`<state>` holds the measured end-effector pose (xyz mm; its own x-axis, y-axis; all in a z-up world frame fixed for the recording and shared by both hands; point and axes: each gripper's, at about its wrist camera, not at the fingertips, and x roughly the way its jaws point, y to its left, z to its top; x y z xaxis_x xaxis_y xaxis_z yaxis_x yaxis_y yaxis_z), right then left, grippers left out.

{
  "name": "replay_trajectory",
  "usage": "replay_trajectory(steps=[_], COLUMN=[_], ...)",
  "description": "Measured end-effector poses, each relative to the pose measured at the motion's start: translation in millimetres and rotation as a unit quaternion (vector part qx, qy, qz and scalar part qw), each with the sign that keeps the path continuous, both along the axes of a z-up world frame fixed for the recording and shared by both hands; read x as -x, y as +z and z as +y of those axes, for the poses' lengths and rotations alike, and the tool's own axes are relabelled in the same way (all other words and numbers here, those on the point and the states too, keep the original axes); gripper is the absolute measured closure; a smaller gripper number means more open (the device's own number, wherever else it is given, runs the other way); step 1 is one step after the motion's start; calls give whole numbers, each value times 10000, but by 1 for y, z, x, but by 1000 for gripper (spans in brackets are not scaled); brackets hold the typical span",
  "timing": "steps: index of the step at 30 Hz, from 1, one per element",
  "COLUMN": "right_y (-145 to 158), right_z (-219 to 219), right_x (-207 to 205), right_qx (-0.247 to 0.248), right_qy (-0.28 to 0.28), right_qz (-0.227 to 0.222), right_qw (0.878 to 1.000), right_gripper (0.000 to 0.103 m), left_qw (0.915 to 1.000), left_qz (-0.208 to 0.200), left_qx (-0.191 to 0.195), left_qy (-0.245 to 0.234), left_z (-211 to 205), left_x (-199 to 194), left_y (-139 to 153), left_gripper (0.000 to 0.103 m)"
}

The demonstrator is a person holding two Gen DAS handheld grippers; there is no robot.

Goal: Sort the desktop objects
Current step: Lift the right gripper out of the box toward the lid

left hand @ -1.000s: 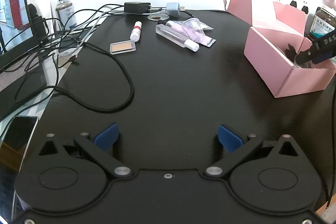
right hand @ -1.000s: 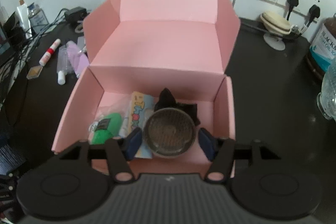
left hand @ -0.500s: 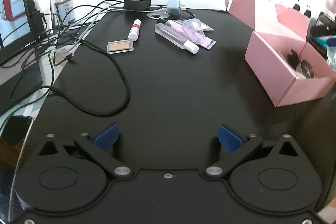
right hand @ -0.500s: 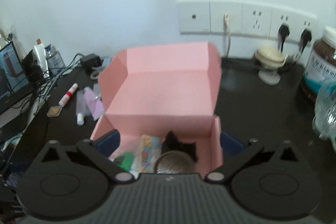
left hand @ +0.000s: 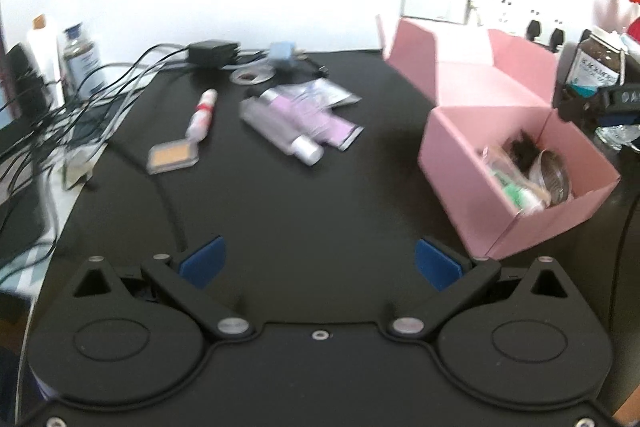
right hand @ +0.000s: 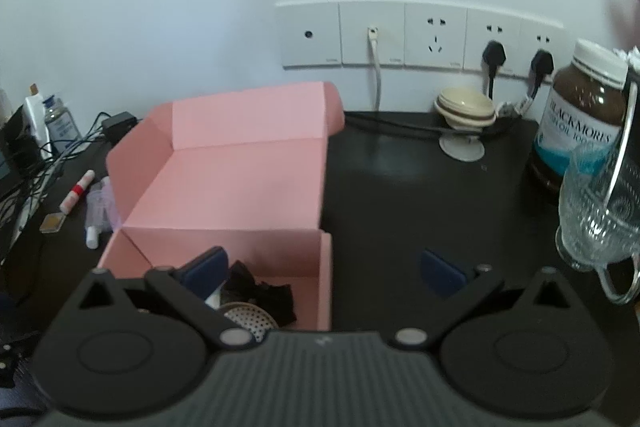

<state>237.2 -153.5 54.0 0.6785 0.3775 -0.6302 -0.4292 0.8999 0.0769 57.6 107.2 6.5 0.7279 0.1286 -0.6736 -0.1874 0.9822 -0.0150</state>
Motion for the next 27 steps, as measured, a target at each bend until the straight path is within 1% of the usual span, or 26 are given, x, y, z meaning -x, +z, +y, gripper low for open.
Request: replay_trajectory(steps=[7,11,14,18,22,25,27], right_y=[-12,-18,-21,-24,-27,-28,-30], right_z=[-5,-8,-9,-11,-11,-12,-12], right_x=[-6,-8,-9,-9,-11,-12,-12], right_qx=[-152,-288,-381,-526,-620,-692,-724], right_qy=[72,125,208,340,440,499,552], right_qz=[325,558,702,870,997,1124,1224], right_qw=[9993,9979,9966,9942,9921,9900,9883], right_gripper=[1,1,1,1,1,1,1], left_qw=[9991,9987,9981,9980,9983,9982,9979], left_qz=[-191,-290,-427,-351,-219,-100,0], left_qx=[3,11,-96,129,-5,-14,-135], left_qy=[-370,-430,-435,-506,-538,-591,-638], left_z=[-24,-34,-40,-45,-54,-61,-66], left_x=[-31,-41,-44,-49,-54,-57,-59], left_y=[10,15,20,21,16,10,6], left_gripper=[0,0,0,0,0,0,0])
